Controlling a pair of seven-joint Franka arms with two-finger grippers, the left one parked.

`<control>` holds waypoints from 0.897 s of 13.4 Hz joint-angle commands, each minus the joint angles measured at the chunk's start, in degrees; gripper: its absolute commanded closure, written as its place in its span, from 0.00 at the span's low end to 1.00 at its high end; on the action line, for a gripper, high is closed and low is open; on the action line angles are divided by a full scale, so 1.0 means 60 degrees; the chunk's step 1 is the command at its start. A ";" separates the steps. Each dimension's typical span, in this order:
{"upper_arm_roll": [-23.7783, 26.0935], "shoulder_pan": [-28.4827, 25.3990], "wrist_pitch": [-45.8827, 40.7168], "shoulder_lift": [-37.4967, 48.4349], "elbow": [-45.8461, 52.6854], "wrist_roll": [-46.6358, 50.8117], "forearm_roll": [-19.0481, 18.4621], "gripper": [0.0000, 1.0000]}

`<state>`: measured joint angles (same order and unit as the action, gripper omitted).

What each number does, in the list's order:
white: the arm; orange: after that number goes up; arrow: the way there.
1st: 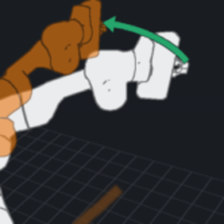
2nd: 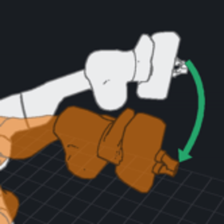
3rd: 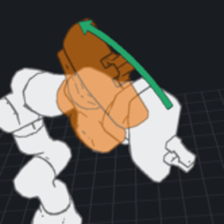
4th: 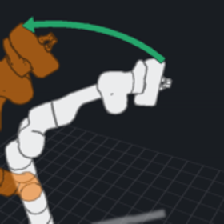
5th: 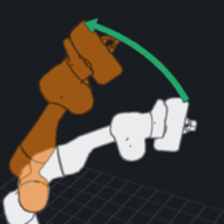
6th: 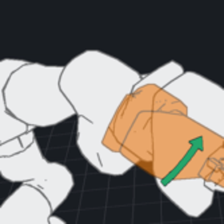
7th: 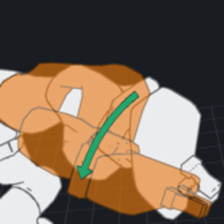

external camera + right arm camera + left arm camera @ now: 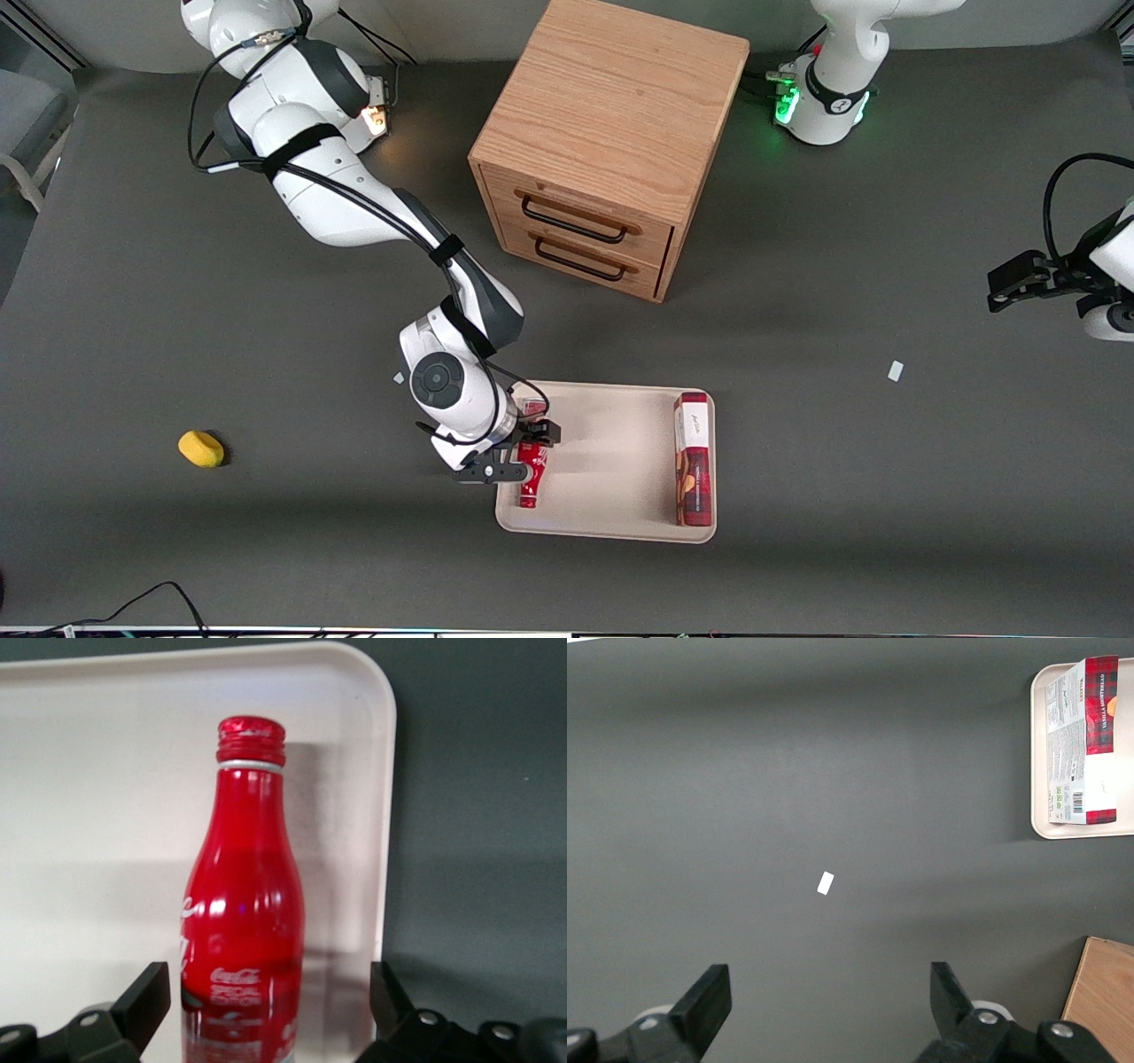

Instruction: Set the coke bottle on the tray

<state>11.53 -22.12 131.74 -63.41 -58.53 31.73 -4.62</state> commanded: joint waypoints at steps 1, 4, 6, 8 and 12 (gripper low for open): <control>-0.0076 -0.0078 -0.0086 0.0342 0.0175 0.0220 -0.0182 0.00; -0.0091 0.0068 -0.0773 0.1379 -0.0466 0.0118 -0.0182 0.00; -0.0193 0.0462 -0.1241 0.2652 -0.1547 0.0074 -0.0182 0.00; -0.0310 0.0829 -0.1681 0.3825 -0.2530 -0.0711 -0.0240 0.00; -0.1042 0.1166 -0.3333 0.5818 -0.3792 -0.2121 -0.0182 0.00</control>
<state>6.61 -15.78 114.72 -36.75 -73.09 22.14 -5.33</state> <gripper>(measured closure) 0.000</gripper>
